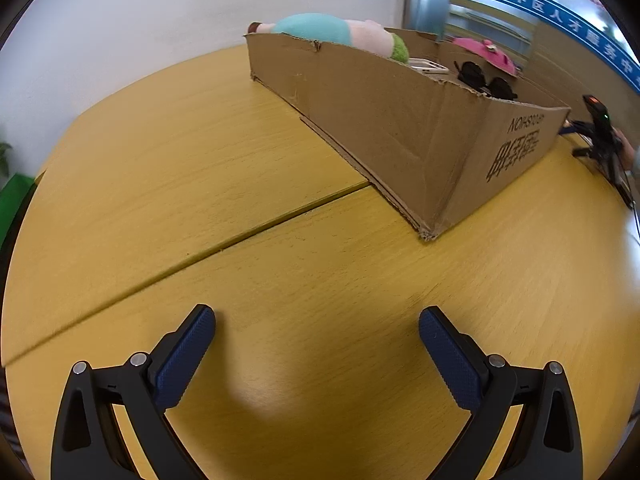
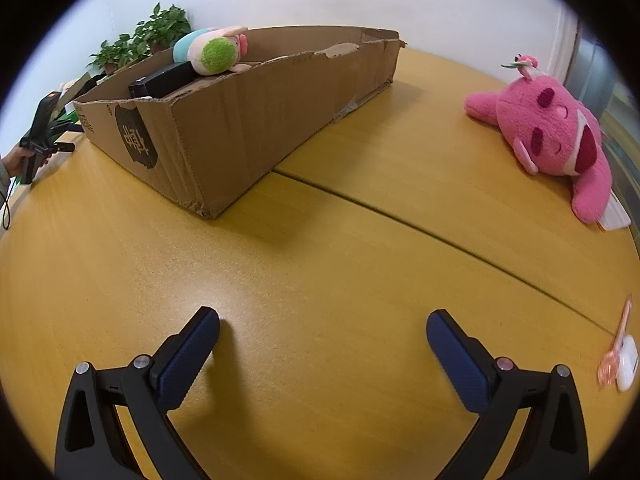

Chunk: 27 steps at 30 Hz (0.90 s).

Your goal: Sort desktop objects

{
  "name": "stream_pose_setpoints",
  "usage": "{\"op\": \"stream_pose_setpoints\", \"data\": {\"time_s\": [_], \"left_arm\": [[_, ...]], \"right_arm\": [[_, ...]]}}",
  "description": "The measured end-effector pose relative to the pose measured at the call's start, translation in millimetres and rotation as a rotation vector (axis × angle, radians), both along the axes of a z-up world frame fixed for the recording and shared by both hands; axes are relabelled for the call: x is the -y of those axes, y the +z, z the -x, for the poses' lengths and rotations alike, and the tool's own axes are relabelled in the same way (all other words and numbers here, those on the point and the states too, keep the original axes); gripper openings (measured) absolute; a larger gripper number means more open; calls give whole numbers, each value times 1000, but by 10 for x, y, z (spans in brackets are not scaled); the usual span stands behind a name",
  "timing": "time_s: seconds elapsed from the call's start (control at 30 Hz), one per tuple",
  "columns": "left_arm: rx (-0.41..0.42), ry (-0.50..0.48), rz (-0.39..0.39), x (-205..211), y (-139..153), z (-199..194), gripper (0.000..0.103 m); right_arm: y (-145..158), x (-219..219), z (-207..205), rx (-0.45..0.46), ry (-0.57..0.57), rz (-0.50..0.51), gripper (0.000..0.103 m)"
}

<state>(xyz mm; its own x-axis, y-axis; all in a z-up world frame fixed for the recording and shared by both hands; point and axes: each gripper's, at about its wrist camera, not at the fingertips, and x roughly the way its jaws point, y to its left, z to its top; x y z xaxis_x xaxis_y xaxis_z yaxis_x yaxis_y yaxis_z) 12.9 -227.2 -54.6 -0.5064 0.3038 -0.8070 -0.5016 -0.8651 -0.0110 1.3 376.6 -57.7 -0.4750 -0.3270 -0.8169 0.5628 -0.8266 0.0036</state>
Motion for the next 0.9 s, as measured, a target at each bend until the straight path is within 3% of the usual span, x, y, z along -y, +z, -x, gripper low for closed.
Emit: {"op": "stream_pose_setpoints", "data": {"time_s": [0.13, 0.9], "left_arm": [[1, -9, 2, 32, 5, 9, 103], [-1, -2, 3, 23, 9, 21, 103]], "right_arm": [[44, -72, 104, 6, 40, 4, 103], [71, -104, 88, 0, 39, 2, 103]]}}
